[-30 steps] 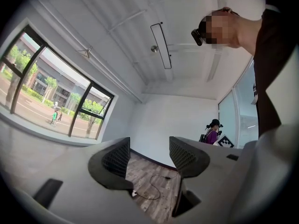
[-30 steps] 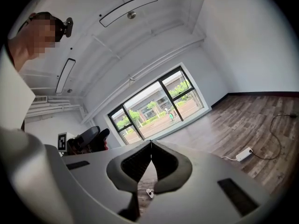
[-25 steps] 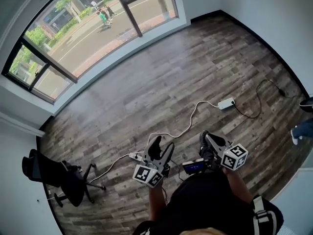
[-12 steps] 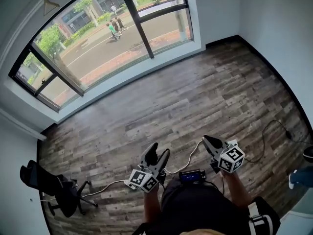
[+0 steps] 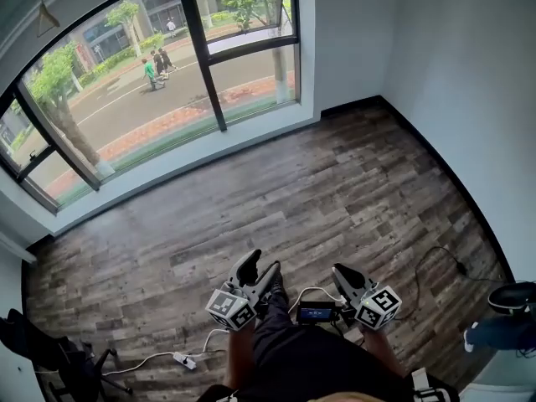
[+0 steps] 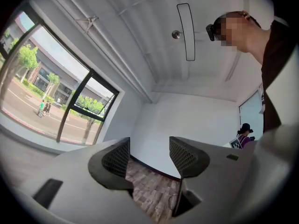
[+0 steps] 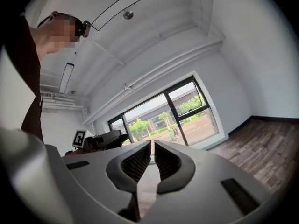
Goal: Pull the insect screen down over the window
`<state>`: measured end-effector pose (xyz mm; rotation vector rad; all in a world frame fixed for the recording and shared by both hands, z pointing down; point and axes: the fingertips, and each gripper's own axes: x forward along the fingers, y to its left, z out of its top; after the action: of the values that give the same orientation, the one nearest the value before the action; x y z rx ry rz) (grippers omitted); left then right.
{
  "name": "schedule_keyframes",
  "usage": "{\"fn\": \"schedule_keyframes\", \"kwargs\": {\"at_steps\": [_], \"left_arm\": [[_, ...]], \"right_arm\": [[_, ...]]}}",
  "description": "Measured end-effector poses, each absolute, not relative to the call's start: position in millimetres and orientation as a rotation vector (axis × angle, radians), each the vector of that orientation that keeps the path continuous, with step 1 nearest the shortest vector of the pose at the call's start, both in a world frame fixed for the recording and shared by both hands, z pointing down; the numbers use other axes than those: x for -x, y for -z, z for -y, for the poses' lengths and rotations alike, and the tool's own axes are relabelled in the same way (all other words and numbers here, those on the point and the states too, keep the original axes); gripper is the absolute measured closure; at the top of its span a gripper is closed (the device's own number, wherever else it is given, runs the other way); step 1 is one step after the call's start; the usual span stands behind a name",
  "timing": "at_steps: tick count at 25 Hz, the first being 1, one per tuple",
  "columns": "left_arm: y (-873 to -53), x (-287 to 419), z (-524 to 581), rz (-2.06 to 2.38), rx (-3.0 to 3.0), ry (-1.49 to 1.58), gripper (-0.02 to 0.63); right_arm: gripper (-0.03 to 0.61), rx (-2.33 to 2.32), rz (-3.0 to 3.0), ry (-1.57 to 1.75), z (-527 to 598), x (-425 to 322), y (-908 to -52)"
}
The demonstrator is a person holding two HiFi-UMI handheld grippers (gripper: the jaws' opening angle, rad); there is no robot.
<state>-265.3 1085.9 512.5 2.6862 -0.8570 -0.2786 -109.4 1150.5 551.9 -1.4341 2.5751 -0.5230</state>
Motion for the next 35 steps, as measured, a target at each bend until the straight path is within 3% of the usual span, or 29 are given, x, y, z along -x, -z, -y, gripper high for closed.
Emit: {"fn": "schedule_keyframes", "kwargs": {"at_steps": [6,15,21,29,35], "left_arm": [[-523.8,230.3,-934.7,0.724,-2.691,0.285,0.331],[-457.4,268.0,-728.4,0.802,-2.792,0.326,0.354],[-475.1,248.5,-648.2,0.856,-2.743,0.249,0.354],[-487.0,194.5,-485.5,1.034,-2.703,0.228,0.360],[-429.8,124.6,-383.0,1.023,-2.655,0.471,0.360]], "right_arm": [[0.571,1.610,-2.513,0.473,-1008.5,71.2,-551.9],[0.565,1.584,-2.632,0.312,-789.6,115.7,-513.3],[0.541,1.532,-2.710,0.400,-702.0,113.7,-540.2],[0.517,1.408,-2.791,0.329,-524.9,61.1,-552.6],[0.517,1.297,-2.912,0.047,-417.3,-3.8,-498.0]]}}
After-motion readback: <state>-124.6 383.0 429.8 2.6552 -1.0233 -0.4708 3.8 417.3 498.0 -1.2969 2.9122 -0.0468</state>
